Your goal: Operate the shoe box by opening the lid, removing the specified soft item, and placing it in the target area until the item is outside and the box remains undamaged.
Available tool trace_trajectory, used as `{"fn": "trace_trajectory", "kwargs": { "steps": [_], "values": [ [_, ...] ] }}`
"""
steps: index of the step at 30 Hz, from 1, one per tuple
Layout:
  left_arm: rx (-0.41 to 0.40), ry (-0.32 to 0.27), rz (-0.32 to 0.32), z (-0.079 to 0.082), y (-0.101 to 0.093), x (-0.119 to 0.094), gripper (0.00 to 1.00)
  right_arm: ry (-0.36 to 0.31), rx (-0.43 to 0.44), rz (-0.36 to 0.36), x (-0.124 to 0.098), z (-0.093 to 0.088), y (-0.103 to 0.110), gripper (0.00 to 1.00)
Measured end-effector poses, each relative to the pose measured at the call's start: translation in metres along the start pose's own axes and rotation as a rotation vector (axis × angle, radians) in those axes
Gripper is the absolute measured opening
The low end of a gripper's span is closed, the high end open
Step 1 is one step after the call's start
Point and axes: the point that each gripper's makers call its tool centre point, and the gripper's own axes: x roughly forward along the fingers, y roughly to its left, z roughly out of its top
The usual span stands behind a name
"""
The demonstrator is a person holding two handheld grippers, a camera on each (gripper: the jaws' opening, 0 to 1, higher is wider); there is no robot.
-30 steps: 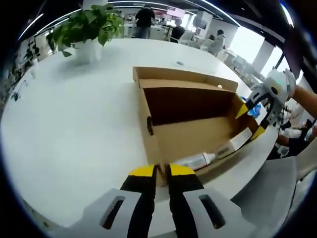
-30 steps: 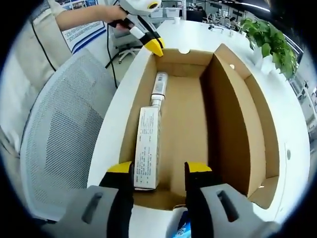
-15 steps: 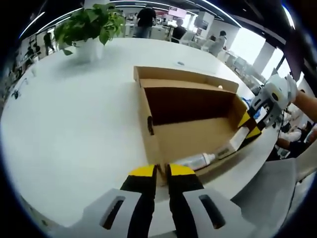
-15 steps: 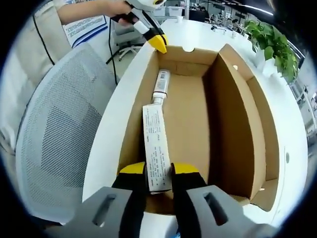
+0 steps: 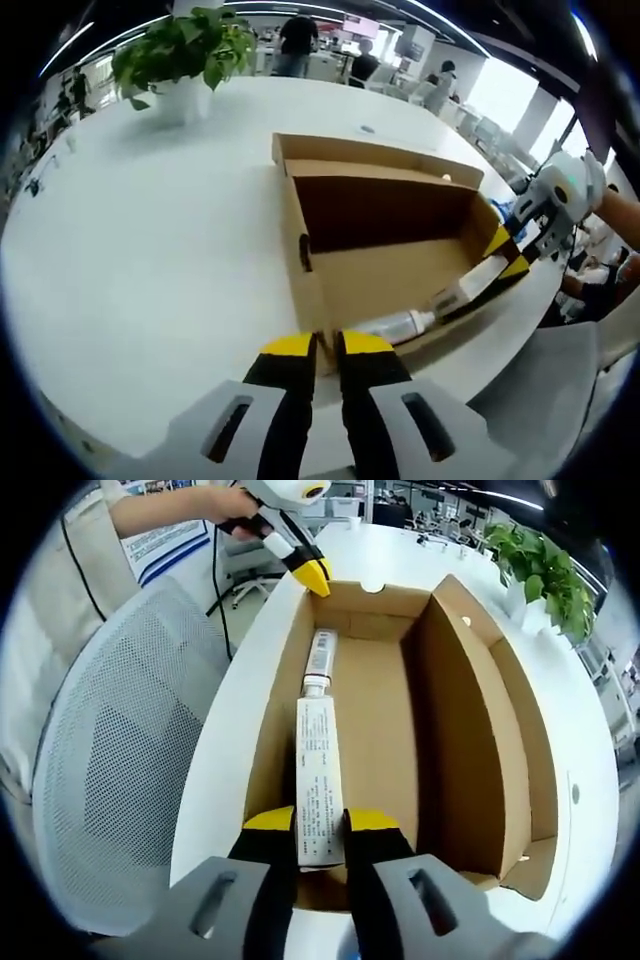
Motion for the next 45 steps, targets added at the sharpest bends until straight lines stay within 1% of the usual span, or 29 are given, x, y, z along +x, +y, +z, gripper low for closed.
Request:
{"fn": "trace_trajectory", "kwargs": {
  "steps": [2,8,11,16,19,27,33,39,45],
  "values": [
    [-0.004,-0.002,0.001,0.000,0.000,0.000,0.06,-0.001,0.005,-0.002,-0.002,0.001,0.000,0.14],
    [-0.008,-0.004,0.001,0.000,0.000,0.000,0.06,-0.038,0.013,-0.036,-0.011,0.009,-0.005,0.14],
    [-0.009,-0.003,0.002,0.000,0.000,0.000,0.06,-0.046,0.010,-0.050,-0.015,0.013,-0.006,0.14],
    [-0.016,-0.006,0.004,0.000,-0.001,0.000,0.06,-0.064,0.013,-0.054,-0.023,0.018,-0.005,0.14],
    [-0.017,-0.006,0.005,0.000,-0.002,-0.001,0.05,-0.076,0.009,-0.049,-0.031,0.023,-0.003,0.14],
    [-0.012,-0.003,0.007,0.000,-0.002,-0.001,0.06,-0.139,0.000,-0.054,-0.054,0.040,-0.003,0.14],
    [-0.009,0.000,0.011,0.000,-0.002,-0.001,0.05,-0.170,-0.017,-0.070,-0.070,0.050,-0.004,0.14],
    [-0.001,0.003,0.014,0.000,-0.002,-0.001,0.06,-0.184,-0.035,-0.080,-0.083,0.054,-0.005,0.14],
    [0.003,0.006,0.014,0.000,-0.002,-0.001,0.06,-0.185,-0.048,-0.098,-0.100,0.051,-0.010,0.14]
  ]
}}
